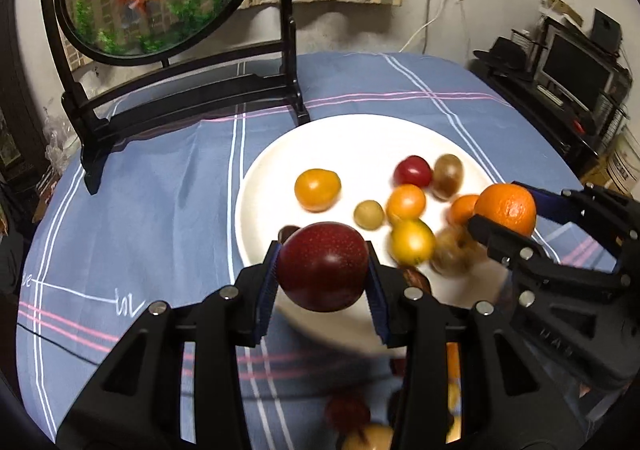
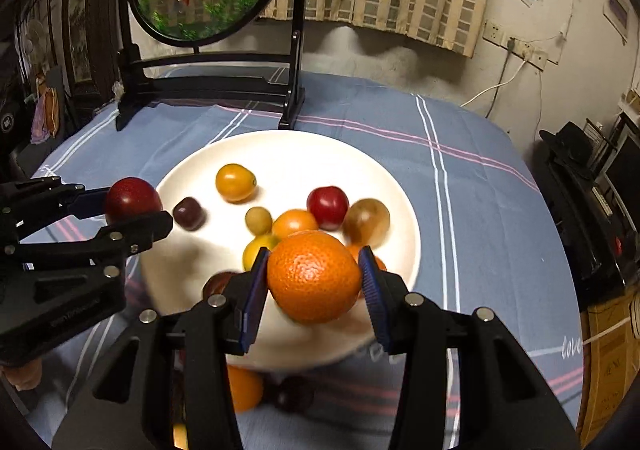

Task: Organize fruits
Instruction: 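Carry the red plum and orange onto the white plate and open both tools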

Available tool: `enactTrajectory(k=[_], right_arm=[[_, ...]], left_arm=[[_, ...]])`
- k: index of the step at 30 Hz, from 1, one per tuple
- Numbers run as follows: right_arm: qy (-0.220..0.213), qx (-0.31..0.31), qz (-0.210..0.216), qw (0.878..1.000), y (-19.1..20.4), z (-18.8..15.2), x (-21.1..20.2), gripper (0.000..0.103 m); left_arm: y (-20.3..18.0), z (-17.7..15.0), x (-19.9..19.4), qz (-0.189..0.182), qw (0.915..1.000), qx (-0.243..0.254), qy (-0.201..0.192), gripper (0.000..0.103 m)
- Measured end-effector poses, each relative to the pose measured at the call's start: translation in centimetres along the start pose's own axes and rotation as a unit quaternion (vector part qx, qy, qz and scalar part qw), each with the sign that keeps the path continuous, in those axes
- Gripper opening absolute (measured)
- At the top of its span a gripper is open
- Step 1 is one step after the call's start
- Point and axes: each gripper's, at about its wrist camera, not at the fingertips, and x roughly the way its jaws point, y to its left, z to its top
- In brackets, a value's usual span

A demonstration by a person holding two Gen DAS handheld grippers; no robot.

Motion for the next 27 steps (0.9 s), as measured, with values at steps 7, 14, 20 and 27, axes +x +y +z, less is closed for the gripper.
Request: enactTrajectory(k=[7,14,20,27], right_arm=[[-0.002,-0.037,-0.022,0.999,1.0,1.9,2.9,0.045],[-0.004,-0.054,-0.037,0.998,1.0,2.8,4.3,0.052],[-0.039,-0.044,-0.039,0.997,-0.1,2.5,2.2,0.055],[-0.05,-0.026,-0.028,0.998,-0.9,0.4,-1.6,0.059]], left_arm=[[0.4,2.1,2.9,0.022,0.9996,-0.015,0.007,0.041],[0.9,3.0,4.3,0.021,0.9989,-0.042,0.01,0.044],[0.9,3.2,1.9,0.022,0.9987,-0.039,-0.023,0.059],[0.4,1.8,-2.1,0.013,0.9985,-0.03,-0.044,0.064]])
